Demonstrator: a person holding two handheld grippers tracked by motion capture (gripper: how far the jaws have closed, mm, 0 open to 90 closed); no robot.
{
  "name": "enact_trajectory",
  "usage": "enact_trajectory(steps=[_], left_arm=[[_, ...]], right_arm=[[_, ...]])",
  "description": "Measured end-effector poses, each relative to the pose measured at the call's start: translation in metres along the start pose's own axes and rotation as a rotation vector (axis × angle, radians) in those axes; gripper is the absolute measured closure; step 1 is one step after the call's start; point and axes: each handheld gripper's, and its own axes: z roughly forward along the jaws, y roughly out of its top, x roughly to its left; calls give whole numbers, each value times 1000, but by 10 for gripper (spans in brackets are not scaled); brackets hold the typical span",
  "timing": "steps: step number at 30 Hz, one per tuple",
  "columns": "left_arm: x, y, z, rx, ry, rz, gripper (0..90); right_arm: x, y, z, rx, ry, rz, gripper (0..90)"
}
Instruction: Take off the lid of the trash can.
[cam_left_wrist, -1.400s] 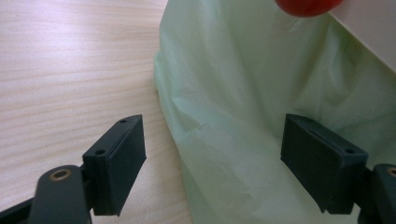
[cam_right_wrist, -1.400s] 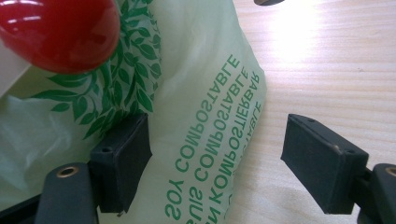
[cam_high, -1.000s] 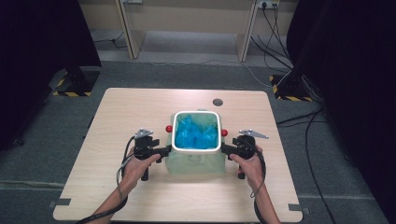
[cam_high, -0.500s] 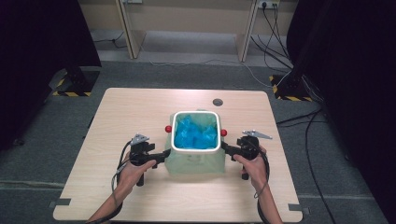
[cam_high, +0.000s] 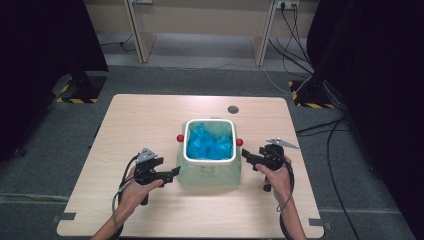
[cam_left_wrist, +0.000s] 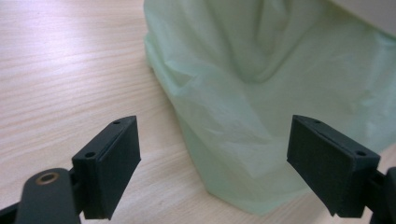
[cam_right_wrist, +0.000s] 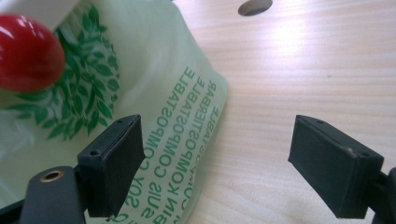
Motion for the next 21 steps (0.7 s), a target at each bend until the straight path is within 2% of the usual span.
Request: enact_trajectory(steps=[5, 9, 15, 21], left_arm=[[-5, 3, -6, -16, -24, 13, 163], [-10, 3, -8, -17, -39, 23, 161], [-16, 5, -10, -21, -55, 49, 155], [-28, 10, -11, -34, -71, 92, 155]], right_arm=[[2, 9, -7, -20, -4, -5, 183], [6, 17, -11, -25, -24, -29, 180], [10, 37, -18, -45, -18, -41, 190], [25, 66, -27, -76, -15, -90, 278]])
